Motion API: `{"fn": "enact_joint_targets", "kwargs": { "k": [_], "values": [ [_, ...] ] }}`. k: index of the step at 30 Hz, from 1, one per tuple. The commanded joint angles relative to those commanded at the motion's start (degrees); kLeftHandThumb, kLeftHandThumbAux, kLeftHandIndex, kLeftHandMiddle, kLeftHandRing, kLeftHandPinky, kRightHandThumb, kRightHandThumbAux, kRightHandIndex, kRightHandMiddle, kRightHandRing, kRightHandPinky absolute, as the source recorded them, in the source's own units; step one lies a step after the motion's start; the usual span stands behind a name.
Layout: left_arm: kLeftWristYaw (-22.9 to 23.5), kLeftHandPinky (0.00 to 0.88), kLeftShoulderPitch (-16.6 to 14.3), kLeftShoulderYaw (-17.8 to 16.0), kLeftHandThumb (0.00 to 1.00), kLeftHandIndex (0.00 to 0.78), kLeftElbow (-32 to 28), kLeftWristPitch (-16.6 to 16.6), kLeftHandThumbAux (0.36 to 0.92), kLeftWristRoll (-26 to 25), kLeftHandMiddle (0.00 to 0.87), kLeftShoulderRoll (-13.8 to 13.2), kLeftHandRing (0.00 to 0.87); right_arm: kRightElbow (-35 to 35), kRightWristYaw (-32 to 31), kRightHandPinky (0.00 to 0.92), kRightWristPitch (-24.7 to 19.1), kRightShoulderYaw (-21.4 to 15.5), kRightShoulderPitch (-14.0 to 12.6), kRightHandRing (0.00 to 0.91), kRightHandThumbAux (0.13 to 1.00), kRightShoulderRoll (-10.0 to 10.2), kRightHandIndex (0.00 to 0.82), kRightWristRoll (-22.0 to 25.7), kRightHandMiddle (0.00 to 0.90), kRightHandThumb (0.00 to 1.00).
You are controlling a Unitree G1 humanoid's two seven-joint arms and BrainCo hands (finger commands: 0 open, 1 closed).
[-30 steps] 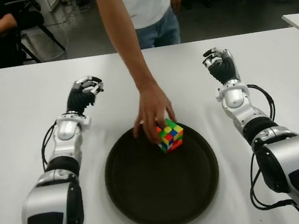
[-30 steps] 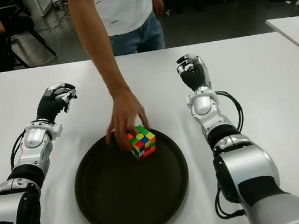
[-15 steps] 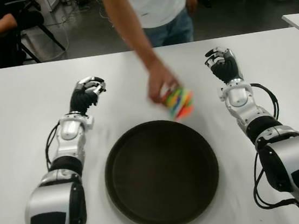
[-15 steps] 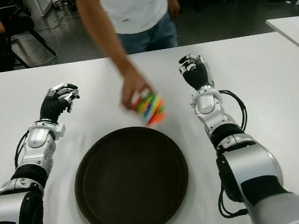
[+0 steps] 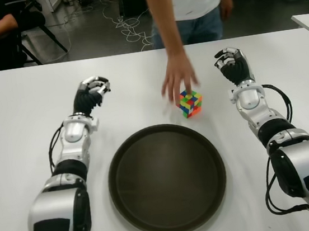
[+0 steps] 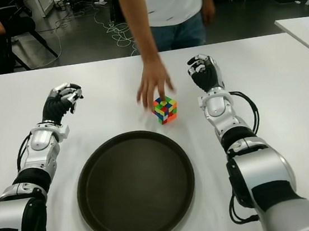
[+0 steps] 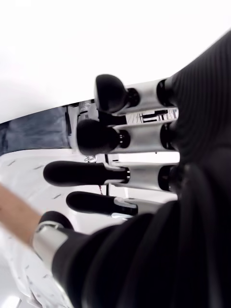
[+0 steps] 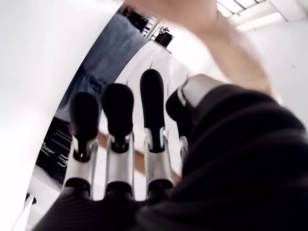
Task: Pick up the Rubik's Cube and put it in the plate
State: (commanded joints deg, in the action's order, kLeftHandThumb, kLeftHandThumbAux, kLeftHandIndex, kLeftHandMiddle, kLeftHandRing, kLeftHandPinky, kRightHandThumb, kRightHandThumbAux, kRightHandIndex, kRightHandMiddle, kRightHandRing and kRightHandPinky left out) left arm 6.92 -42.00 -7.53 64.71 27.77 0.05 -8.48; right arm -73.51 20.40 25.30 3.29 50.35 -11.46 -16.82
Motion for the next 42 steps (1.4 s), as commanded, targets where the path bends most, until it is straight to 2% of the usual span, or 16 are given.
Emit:
{"fn": "enact_joint_targets", "kwargs": {
  "k": [15, 42],
  "values": [
    [1.47, 0.793, 2.14, 0.92, 0.839, 0.419, -4.26, -0.61, 0.665, 0.0, 0.583, -0.19, 0.775, 0.8, 1.98, 0.75, -0.46, 0.44, -0.45, 0.757, 0.722, 0.07, 0.433, -0.34, 0.764, 0.7],
    [1.79, 0.792, 2.02, 0.65, 0.839, 0.418, -3.52, -0.38, 0.665, -0.32, 0.585, -0.44, 0.771, 0.74, 2.44, 0.749, -0.43, 1.0, -0.58, 0.752, 0.722, 0.38, 0.432, -0.63, 0.752, 0.702]
  ]
}}
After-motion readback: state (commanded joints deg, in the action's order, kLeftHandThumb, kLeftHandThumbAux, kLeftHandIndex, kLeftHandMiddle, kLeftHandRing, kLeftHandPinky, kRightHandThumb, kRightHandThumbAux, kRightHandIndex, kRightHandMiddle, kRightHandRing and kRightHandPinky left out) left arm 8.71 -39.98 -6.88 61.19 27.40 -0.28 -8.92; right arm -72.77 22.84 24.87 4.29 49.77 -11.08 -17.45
